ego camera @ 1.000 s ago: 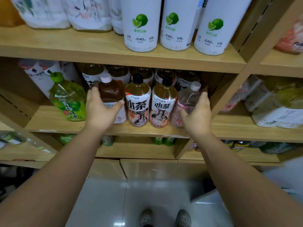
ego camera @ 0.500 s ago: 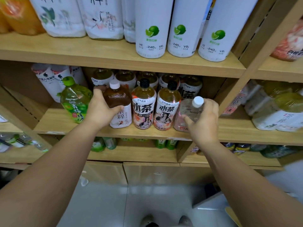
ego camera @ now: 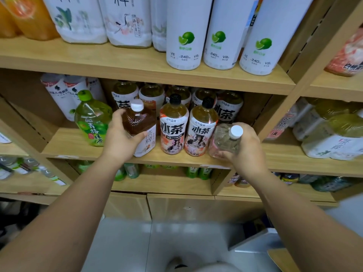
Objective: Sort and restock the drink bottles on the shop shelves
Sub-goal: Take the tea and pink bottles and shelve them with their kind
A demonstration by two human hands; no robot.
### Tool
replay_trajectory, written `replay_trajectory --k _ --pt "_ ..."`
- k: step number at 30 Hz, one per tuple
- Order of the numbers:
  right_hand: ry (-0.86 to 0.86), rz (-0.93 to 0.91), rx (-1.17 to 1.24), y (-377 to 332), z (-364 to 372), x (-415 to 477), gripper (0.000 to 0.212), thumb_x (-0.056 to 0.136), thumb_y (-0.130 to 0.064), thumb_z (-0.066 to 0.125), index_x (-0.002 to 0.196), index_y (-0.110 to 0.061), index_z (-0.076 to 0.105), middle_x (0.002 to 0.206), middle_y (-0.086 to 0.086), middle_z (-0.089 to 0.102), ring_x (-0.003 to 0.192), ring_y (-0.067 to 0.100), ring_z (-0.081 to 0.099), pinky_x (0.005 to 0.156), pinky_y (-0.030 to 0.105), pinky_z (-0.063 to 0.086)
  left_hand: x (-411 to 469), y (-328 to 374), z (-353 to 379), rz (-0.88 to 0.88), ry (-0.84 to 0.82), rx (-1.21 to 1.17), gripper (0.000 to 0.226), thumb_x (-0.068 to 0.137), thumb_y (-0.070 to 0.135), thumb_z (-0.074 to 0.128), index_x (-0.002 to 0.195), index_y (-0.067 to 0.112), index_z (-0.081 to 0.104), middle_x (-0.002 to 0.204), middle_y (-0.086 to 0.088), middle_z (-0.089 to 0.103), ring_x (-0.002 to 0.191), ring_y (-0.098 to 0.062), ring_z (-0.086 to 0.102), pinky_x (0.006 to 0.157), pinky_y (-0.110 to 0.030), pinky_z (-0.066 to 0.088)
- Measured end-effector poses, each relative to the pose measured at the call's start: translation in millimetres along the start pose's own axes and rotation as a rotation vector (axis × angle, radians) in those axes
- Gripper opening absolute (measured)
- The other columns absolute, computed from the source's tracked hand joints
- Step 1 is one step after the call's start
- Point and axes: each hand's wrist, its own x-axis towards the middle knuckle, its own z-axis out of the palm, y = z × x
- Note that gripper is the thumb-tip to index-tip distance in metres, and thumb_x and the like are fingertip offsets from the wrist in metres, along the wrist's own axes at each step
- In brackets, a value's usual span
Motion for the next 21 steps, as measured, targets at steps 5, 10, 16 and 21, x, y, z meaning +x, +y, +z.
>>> replay_trajectory --k 5,10,16,21 --pt "-0.021 -0.065 -0.072 5 -3 -2 0.085 0.066 -0.031 0.095 0.137 -0.02 0.051 0.136 -0.001 0.055 0.128 0.02 0.05 0.105 0.03 0.04 -34 7 -1 0.006 0.064 -0.166 0.079 0.078 0.012 0.087 0.143 0.024 0.046 0.132 0.008 0.058 0.116 0.001 0.053 0.099 -0.018 0.047" --pt "-0.102 -0.083 -0.003 9 -24 -19 0.076 0.068 -0.04 0.092 0.132 -0.028 0.054 0.119 -0.013 0.058 0.119 0.016 0.049 0.091 0.031 0.044 -74 15 -8 -0.011 0.093 -0.195 0.079 0.073 0.013 0.09 0.141 0.026 0.052 0.127 0.008 0.062 0.118 -0.008 0.058 0.095 -0.021 0.048" --pt "-0.231 -0.001 0.328 26 -63 -40 0.071 0.058 -0.043 0.096 0.118 -0.042 0.058 0.111 -0.015 0.07 0.103 0.003 0.067 0.089 0.04 0.059 -99 60 0 0.074 0.045 -0.227 0.077 0.069 0.008 0.091 0.128 0.041 0.055 0.117 0.023 0.065 0.11 0.001 0.062 0.089 -0.02 0.049" --pt "-0.25 0.016 0.367 59 -109 -35 0.069 0.059 -0.027 0.099 0.116 -0.039 0.061 0.107 -0.029 0.07 0.099 -0.003 0.069 0.085 0.042 0.062 -120 101 37 0.079 -0.074 -0.314 0.077 0.065 0.001 0.09 0.12 0.045 0.058 0.113 0.023 0.07 0.103 0.015 0.062 0.089 -0.017 0.054"
